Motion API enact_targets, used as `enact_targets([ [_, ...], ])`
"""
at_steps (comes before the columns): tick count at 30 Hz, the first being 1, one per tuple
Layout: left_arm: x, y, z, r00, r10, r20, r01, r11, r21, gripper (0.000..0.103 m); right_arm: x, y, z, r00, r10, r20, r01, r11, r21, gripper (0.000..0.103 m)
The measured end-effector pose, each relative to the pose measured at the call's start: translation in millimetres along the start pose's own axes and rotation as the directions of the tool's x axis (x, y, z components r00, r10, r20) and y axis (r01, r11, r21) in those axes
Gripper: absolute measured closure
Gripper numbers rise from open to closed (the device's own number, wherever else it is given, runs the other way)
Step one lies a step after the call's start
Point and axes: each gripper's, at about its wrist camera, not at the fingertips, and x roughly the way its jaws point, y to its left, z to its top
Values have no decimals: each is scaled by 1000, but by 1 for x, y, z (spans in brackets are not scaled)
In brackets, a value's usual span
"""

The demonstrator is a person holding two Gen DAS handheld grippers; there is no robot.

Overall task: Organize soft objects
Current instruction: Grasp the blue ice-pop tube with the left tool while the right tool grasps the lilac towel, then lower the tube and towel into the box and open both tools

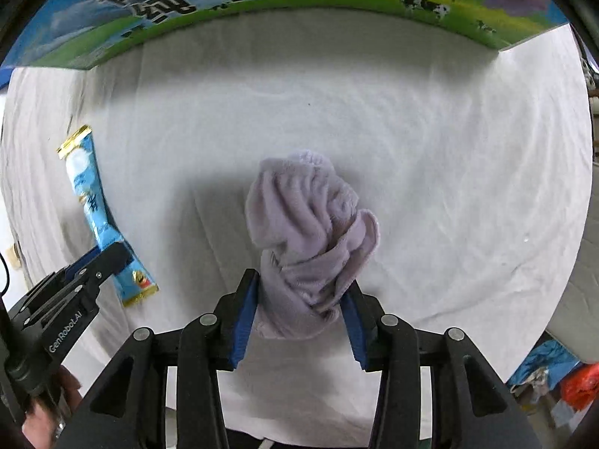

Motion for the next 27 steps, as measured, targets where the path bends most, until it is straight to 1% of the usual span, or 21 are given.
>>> enact_targets([
  [1,3,4,3,1000,-3,-11,3,1000,-18,74,2,-2,1,1000,-1,3,1,1000,9,56],
  [2,5,8,6,1000,-23,-17,22,999,-47,73,4,-3,1,1000,-3,5,3,1000,17,56],
  [3,4,12,7,999,-43,-8,42,996,-73,72,6,-3,2,1000,3,7,-3,1000,30,56],
  [4,3,15,11,999,-46,-4,45,995,-85,72,8,-5,7,1000,9,7,-9,999,37,56],
  [6,3,11,12,1000,-30,7,31,995,-90,72,11,-6,6,1000,17,17,-18,999,50,56],
  [7,3,9,14,1000,-20,15,21,996,-89,72,9,-9,16,999,17,27,-18,998,54,56],
  [9,2,-2,13,999,4,36,-1,997,-81,74,9,-7,14,999,-3,39,1,999,49,58],
  [10,0,-6,18,999,10,42,-7,997,-74,74,9,-6,12,999,-8,50,6,999,43,61],
  [11,0,-6,14,999,6,47,-2,997,-71,76,10,-10,13,999,-11,53,9,999,39,62],
  [13,-4,2,19,999,-5,48,9,998,-69,81,9,-11,6,998,-10,62,8,1000,22,64],
  [14,-5,4,18,999,-11,51,15,998,-68,82,9,-3,5,998,-5,66,4,1000,20,64],
  [15,-11,13,26,998,-22,55,26,997,-67,82,7,-7,-3,998,0,68,-2,1000,18,64],
  [16,-15,8,27,998,-24,60,27,998,-63,82,6,-7,-7,997,7,71,-8,1000,11,65],
  [19,-23,2,25,996,-26,84,30,999,-45,83,-4,-12,-11,996,19,82,-19,1000,-2,65],
  [20,-28,-1,18,995,-33,90,36,999,-41,84,-7,-11,-14,996,24,87,-24,1000,-7,65],
  [22,-34,-2,16,994,-43,102,46,998,-30,84,-12,-11,-20,995,38,93,-36,999,-16,65],
  [24,-43,-4,12,991,-41,127,43,999,-13,85,-21,-12,-27,993,50,110,-47,999,-28,65],
  [27,-60,-11,3,985,-61,160,60,998,17,86,-37,-16,-33,988,74,133,-68,997,-48,66],
])
